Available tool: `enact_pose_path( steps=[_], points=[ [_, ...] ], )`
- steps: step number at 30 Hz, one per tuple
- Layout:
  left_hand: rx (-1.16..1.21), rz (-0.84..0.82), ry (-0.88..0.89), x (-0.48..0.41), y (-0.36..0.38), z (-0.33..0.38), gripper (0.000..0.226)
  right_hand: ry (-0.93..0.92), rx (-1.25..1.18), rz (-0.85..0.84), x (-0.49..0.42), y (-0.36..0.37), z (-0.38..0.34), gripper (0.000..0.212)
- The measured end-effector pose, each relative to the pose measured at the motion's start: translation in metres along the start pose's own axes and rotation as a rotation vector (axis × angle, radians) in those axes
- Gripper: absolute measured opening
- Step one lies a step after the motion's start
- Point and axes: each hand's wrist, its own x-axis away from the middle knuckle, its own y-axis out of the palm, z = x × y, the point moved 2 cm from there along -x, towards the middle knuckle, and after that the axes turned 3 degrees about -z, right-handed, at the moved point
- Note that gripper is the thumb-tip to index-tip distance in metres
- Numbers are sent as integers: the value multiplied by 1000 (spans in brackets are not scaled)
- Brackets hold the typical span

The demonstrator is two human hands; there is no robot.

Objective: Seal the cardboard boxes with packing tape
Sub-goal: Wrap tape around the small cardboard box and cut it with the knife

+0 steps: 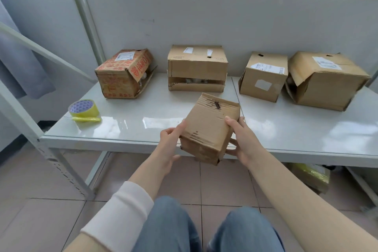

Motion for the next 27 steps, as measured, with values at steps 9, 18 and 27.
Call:
enact_pose_path(
  steps=[9, 18, 27],
  points=[
    [38, -283, 75, -10, 10, -1, 44, -28, 109, 14, 10, 3, 6, 19],
    [160, -151, 111, -47, 18, -6, 30, -10, 43, -77, -20, 6, 24, 47],
    [-8, -102, 56, -107, 13, 4, 39, 39, -13, -20, -72, 16, 18, 40]
  ],
)
